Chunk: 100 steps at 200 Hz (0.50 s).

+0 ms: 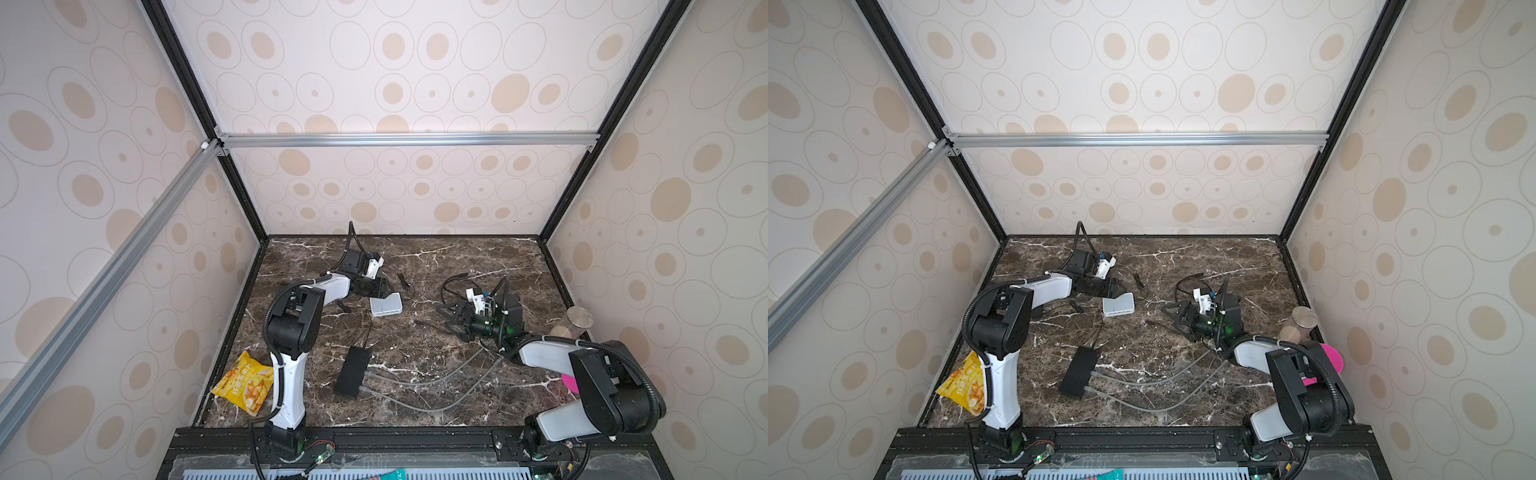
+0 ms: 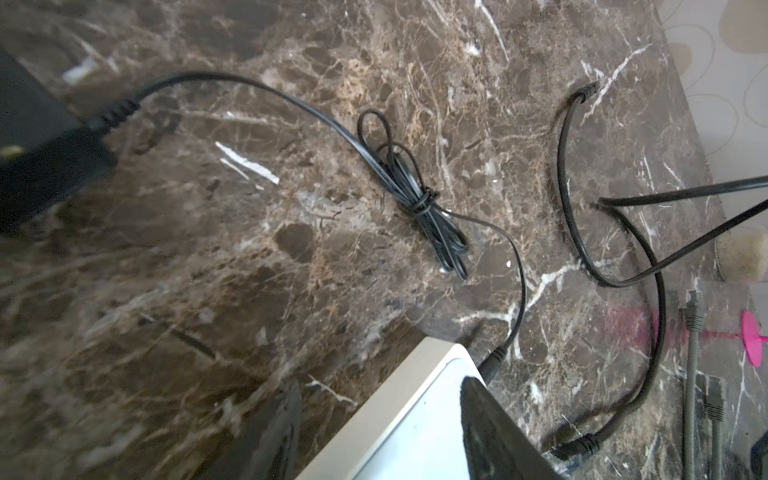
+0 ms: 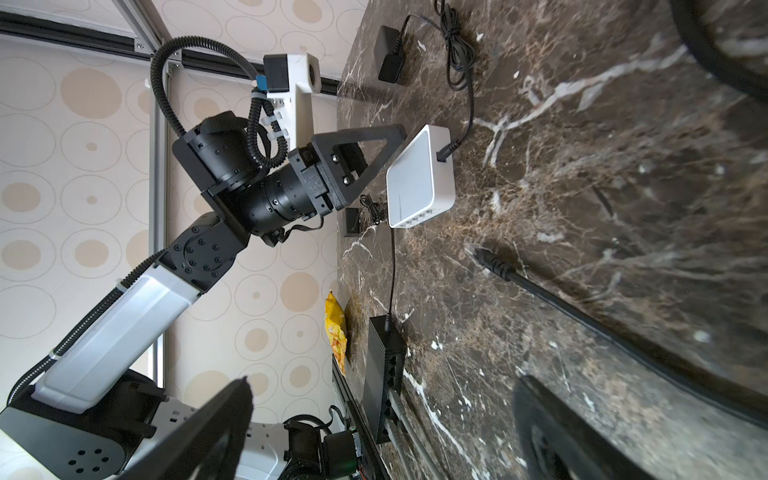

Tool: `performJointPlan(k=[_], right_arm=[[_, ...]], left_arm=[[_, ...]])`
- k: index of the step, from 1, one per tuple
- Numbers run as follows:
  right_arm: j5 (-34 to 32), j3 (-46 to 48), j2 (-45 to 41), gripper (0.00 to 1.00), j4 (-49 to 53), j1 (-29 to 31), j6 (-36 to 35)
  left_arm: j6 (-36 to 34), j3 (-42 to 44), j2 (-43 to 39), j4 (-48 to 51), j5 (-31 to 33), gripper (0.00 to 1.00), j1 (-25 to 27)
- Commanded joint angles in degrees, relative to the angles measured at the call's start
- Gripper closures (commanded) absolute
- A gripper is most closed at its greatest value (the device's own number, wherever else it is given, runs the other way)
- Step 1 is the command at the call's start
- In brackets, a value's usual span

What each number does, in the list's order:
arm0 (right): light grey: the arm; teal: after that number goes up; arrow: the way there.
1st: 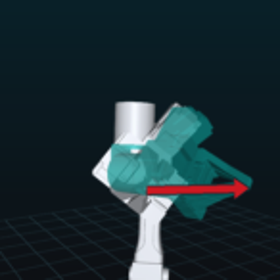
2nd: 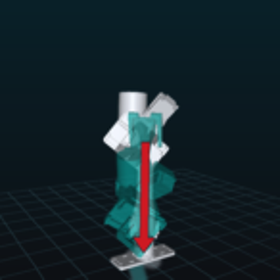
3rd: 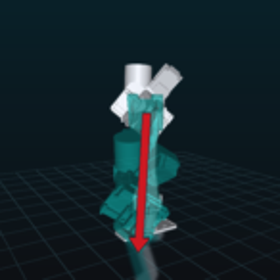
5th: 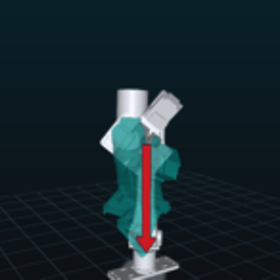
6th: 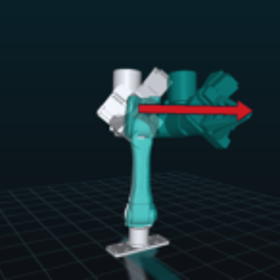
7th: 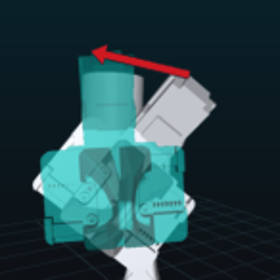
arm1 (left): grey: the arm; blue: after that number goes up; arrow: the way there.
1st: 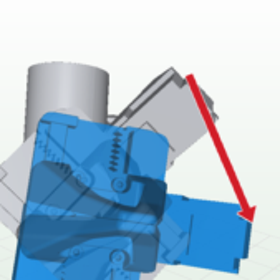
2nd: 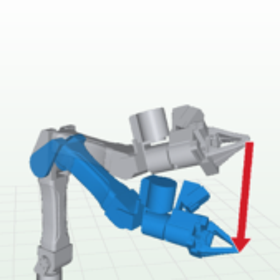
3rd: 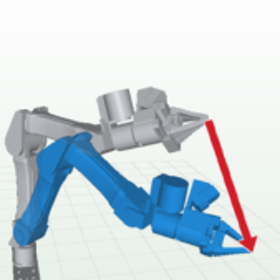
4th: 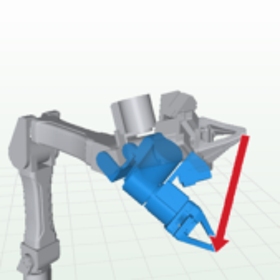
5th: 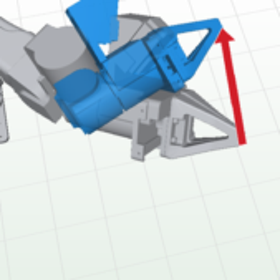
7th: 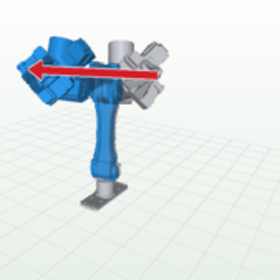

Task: Insert the plug into the switch port

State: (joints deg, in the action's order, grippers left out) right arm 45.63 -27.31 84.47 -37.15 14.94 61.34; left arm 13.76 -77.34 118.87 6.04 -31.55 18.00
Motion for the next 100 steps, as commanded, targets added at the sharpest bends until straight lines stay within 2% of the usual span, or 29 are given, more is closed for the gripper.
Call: performJointPlan(k=[1, 40, 71, 100], right_arm=[[0.51, -0.3, 1.94, 0.0, -2.39, 0.19, 1.8], [0.23, -0.62, 3.21, 0.0, -2.33, 0.24, 2.31], [-1.36, -1.76, 2.05, 0.0, 4.2, 0.42, 0.05], [-3.75, -2.72, -1.69, 0.0, 10.16, 0.81, -3.51]], left_arm=[[0.24, 4.13, -4.91, 0.7, 0.35, 0.39, -0.3], [4.15, 13.99, -14.4, -1.48, 0.23, 0.38, -0.16], [8.85, 21.98, -21.9, -7.34, -2.34, 0.38, 1.38], [12.05, 25.33, -24.63, -11.28, -2.06, 0.38, 4.93]])
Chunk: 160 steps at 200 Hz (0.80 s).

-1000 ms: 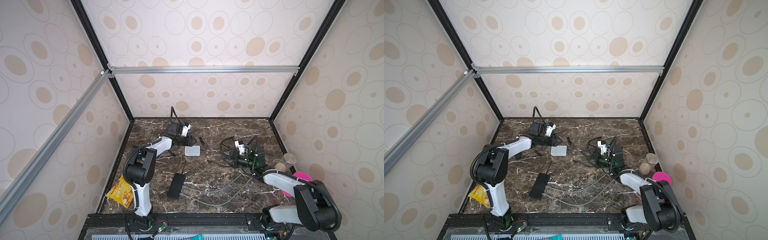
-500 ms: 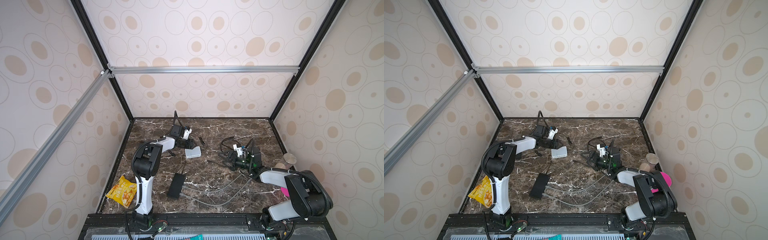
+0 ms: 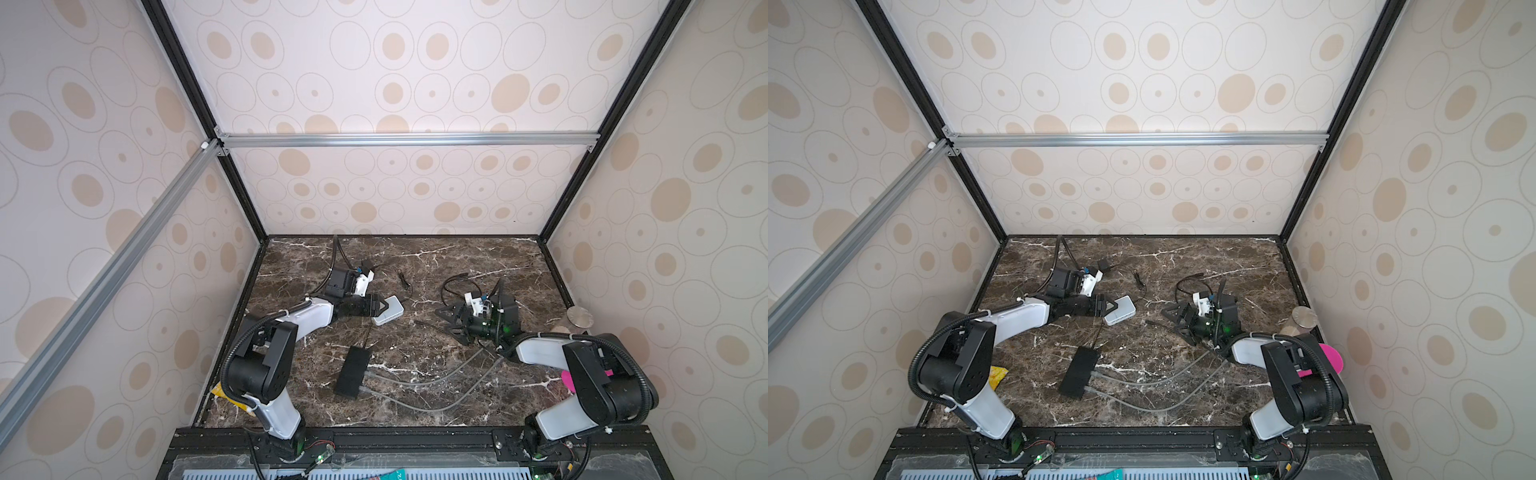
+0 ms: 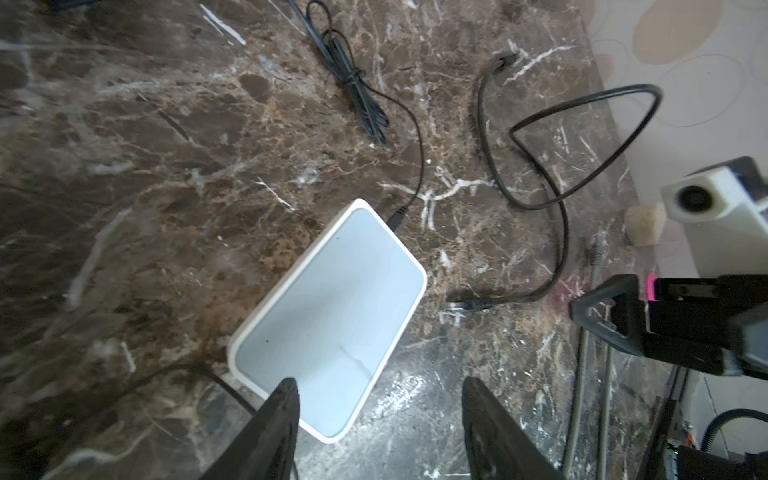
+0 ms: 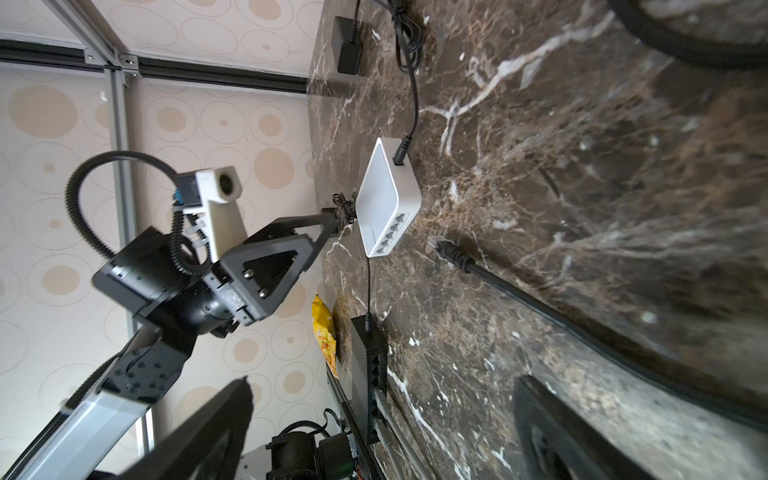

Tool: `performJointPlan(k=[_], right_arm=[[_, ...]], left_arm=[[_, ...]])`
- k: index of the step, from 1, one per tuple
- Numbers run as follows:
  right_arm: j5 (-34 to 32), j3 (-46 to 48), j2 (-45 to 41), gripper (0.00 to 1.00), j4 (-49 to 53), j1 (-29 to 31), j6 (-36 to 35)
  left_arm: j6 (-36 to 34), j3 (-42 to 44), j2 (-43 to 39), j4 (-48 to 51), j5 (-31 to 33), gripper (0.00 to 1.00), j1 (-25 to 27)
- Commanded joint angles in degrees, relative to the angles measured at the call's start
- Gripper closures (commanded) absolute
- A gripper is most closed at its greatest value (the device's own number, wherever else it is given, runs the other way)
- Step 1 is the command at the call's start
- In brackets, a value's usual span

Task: Insert the plug into the switch port

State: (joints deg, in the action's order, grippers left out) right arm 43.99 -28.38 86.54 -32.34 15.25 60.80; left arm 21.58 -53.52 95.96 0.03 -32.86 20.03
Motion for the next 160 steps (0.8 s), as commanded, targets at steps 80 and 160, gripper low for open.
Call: performJointPlan(k=[80, 160], right_arm=[[-3.15, -1.63, -9.0, 0.0, 8.94, 3.34, -3.57], [-4.21, 1.11, -11.68, 0.0, 8.69, 3.41, -2.65]], left_arm=[[-3.64, -9.4, 3.18, 5.93, 24.25, 0.34, 3.53], [-3.7, -10.22, 9.29, 4.35, 15.64, 0.33, 3.56]])
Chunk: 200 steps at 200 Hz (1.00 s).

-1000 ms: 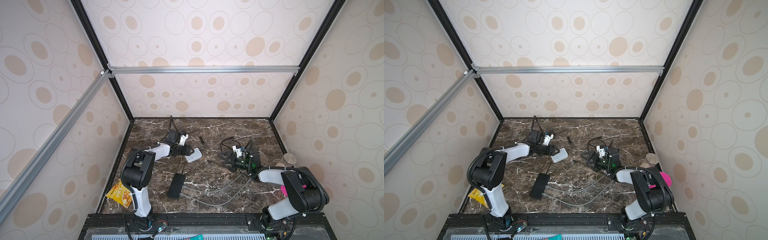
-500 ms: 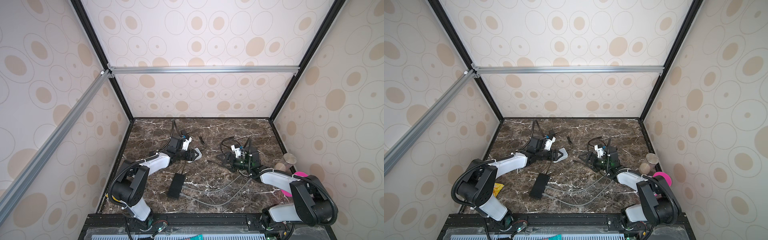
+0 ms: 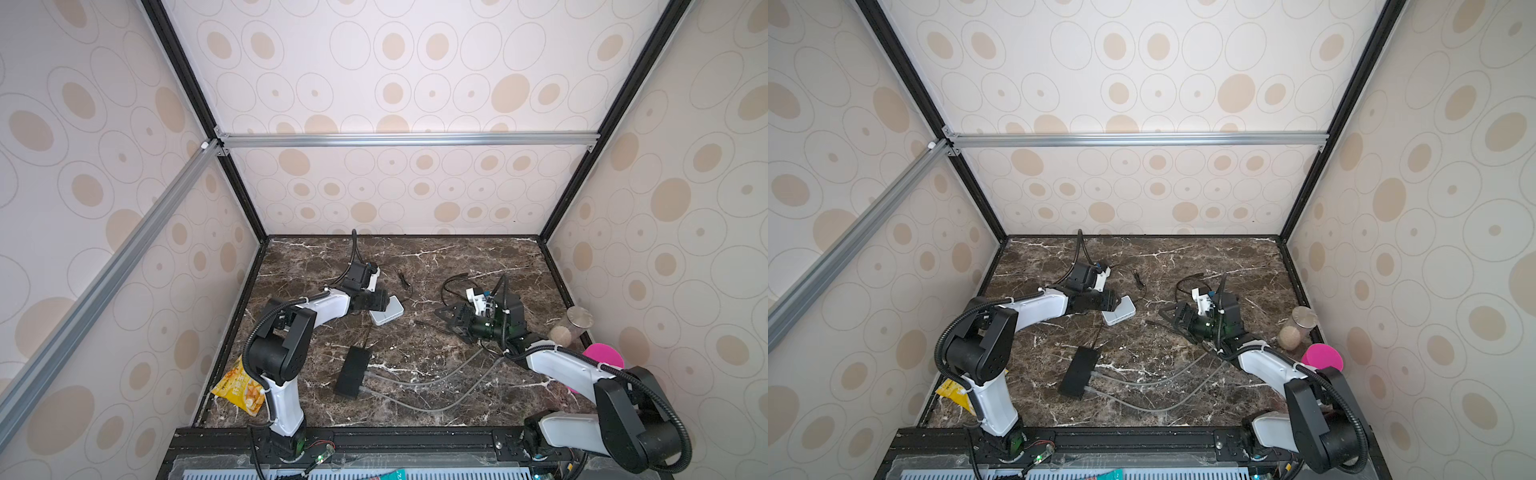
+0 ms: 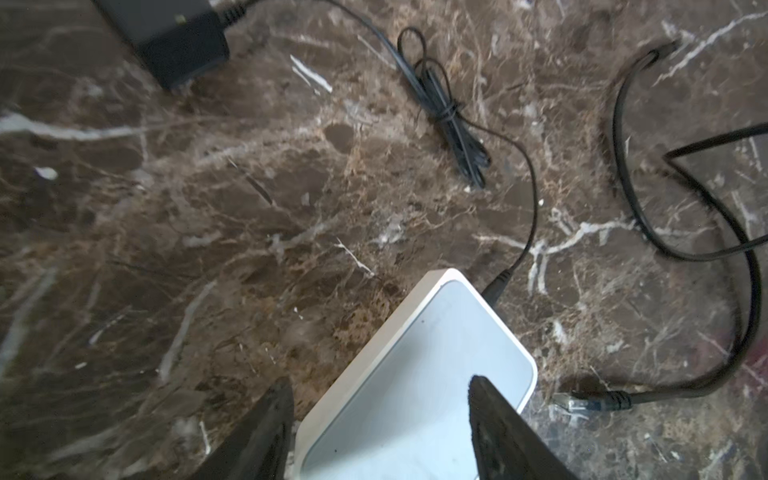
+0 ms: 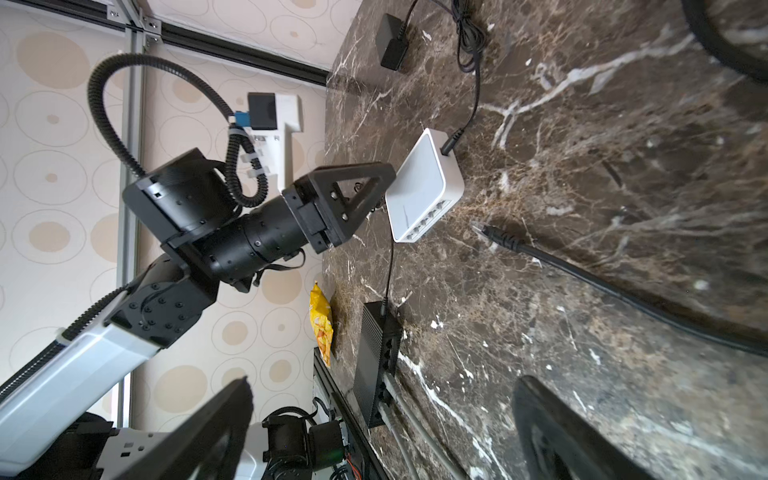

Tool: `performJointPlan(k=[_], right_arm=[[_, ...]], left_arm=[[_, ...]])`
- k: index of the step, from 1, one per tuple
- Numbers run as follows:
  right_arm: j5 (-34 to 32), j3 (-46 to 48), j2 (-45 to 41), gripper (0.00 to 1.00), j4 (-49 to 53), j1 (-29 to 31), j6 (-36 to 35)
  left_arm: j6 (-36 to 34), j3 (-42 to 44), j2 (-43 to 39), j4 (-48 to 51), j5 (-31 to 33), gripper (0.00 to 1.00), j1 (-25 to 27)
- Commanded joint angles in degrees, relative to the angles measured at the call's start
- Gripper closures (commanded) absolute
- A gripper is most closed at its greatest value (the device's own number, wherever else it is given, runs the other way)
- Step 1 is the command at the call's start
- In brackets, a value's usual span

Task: Insert the plug into the switch port

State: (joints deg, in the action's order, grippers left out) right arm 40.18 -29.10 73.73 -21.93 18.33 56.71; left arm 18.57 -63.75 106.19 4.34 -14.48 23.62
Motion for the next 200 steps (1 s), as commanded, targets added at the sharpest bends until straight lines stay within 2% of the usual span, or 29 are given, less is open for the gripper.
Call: performJointPlan(k=[1, 45, 139, 153, 200], right_arm=[[-0.34, 1.89, 1.31, 0.0, -1.93, 0.32, 1.5], [0.33, 0.64, 6.25, 0.0, -4.61, 1.01, 2.14], [0.43, 0.27, 7.65, 0.0, -5.31, 1.82, 2.13], [0.67, 0.27, 7.57, 0.0, -5.42, 1.84, 2.01], [0.54, 0.46, 6.17, 0.0, -7.34, 3.12, 0.89]], left_arm=[[-0.71, 0.02, -0.92, 0.09, -2.83, 0.33, -0.05], [-0.69, 1.26, -1.27, 1.87, -8.79, 0.32, -0.1], [2.45, 8.56, -9.75, 0.24, -12.15, 0.32, -0.06], [3.47, 9.53, -11.04, -0.93, -14.44, 0.32, -0.05], [3.82, 10.48, -11.28, -1.79, -13.03, 0.32, 0.3]])
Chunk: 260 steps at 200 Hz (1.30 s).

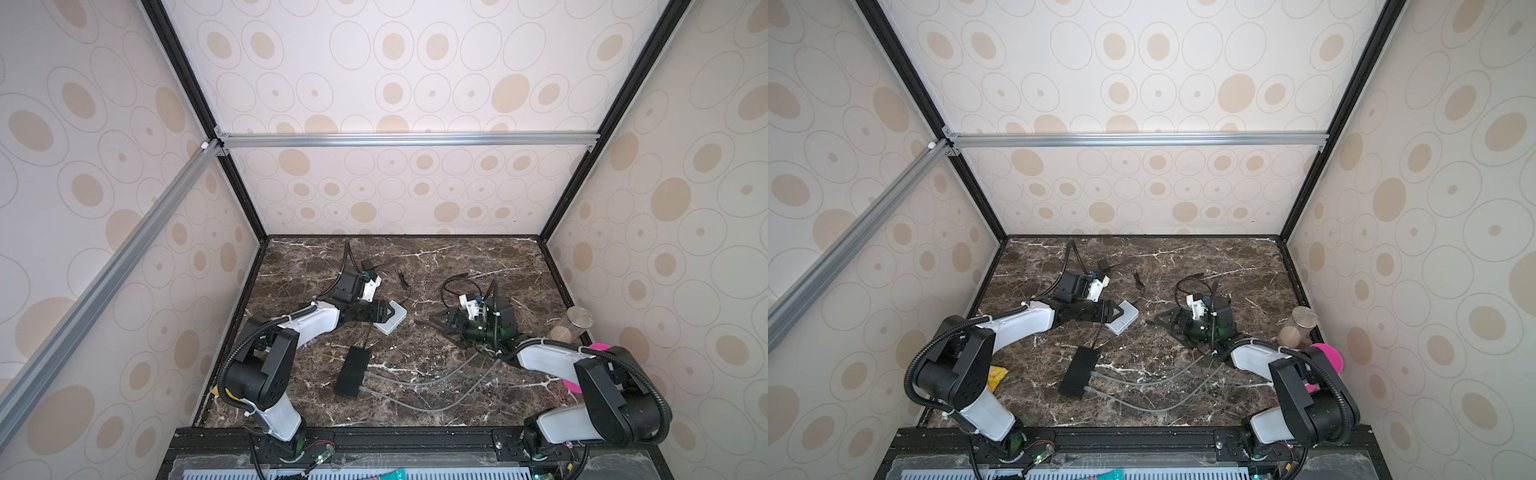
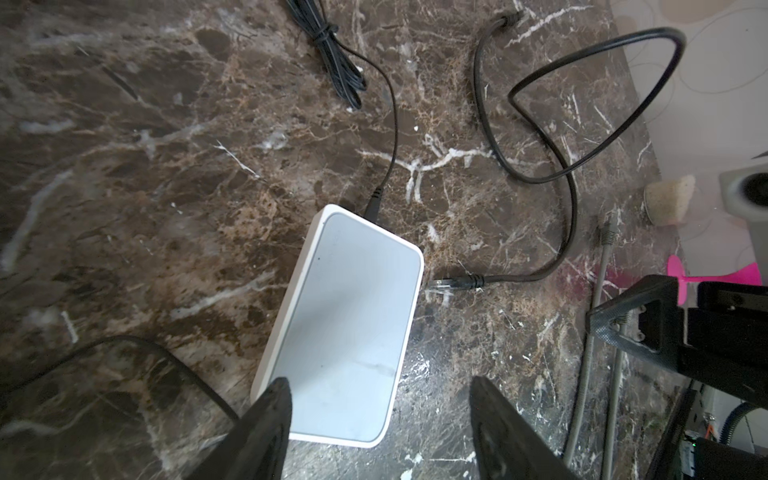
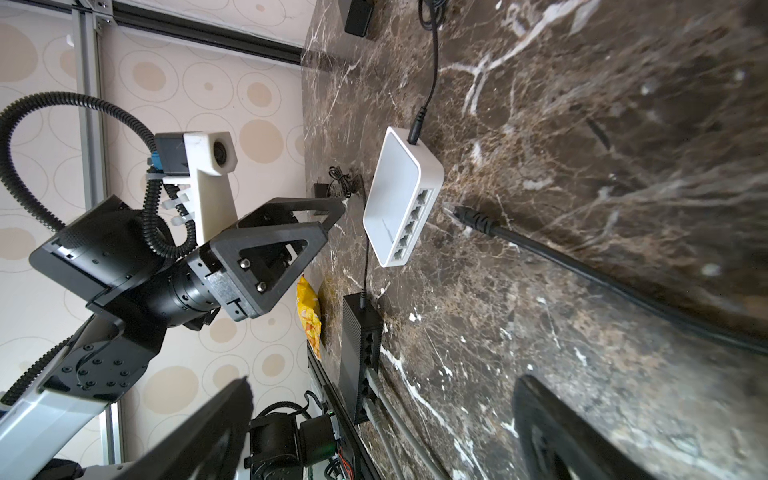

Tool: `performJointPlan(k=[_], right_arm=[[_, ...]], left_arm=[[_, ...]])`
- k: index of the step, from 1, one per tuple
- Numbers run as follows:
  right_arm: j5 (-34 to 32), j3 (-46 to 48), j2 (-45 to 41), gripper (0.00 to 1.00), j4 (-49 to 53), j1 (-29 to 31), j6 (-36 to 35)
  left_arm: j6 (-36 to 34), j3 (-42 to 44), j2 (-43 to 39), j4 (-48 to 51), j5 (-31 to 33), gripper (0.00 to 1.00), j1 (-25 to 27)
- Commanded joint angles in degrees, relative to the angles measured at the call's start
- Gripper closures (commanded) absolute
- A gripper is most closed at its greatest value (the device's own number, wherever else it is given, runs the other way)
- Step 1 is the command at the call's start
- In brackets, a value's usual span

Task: Insert the plug into the switch port

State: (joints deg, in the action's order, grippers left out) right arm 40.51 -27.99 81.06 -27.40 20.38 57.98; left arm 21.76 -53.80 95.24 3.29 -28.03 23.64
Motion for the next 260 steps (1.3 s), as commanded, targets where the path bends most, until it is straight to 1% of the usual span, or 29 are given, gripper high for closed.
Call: performJointPlan(k=[1, 5, 8, 26, 57, 103, 109, 129, 178, 206, 218, 222, 239, 260], right_arm=[[0.2, -0.66, -1.16, 0.0, -1.83, 1.06, -0.44], [0.15, -0.74, -1.24, 0.0, -1.53, 1.16, -0.55], [0.07, -0.76, -1.29, 0.0, -1.31, 1.23, -0.6], [0.36, -0.84, -0.69, 0.0, -1.85, 1.24, -0.42], [0.91, -0.87, 0.24, 0.0, -2.94, 1.27, 0.3], [0.85, -1.05, 0.57, 0.0, -2.57, 1.29, 0.3], [0.8, -1.02, 0.68, 0.0, -2.57, 1.33, 0.4], [0.85, -1.15, 0.94, 0.0, -2.51, 1.29, 0.48], [0.81, -1.41, 1.38, 0.0, -2.22, 1.31, 0.48], [0.8, -1.28, 1.38, 0.0, -2.31, 1.3, 0.48], [0.8, -1.28, 1.47, 0.0, -2.34, 1.25, 0.56], [0.8, -1.28, 1.54, 0.0, -2.39, 1.31, 0.6], [0.93, -1.28, 1.8, 0.0, -2.65, 1.25, 0.82], [1.07, -1.36, 2.07, 0.0, -2.84, 1.25, 1.04]], left_arm=[[0.64, 0.54, -0.32, -0.74, 0.61, 0.32, 0.32], [0.42, 0.54, -0.28, -0.67, 0.71, 0.32, 0.28], [0.3, 0.48, -0.25, -0.63, 2.46, 0.32, 0.27], [-0.13, -0.03, 0.19, -0.25, 6.12, 0.31, 0.27], [-0.42, -1.92, 3.22, 1.5, 6.25, 0.31, 0.26], [-0.24, -0.18, 3.28, -1.8, 1.41, 0.31, 0.27], [-0.08, 0.2, 3.2, -2.27, -0.94, 0.32, 0.27], [0.22, 1.44, 2.54, -3.37, -3.8, 0.32, 0.52], [1.27, 4.53, 0.43, -5.12, -5.19, 0.32, 1.13], [1.49, 4.97, -1.81, -5.64, -2.13, 0.32, 1.15], [1.36, 4.39, -2.66, -4.97, 0.67, 0.32, 1.1], [1.42, 3.93, -2.77, -4.43, 3.31, 0.32, 1.16], [1.17, 1.15, -1.49, -0.97, 8.71, 0.32, 1.11], [0.16, -1.92, 1.81, 1.16, 9.2, 0.32, 1.15]])
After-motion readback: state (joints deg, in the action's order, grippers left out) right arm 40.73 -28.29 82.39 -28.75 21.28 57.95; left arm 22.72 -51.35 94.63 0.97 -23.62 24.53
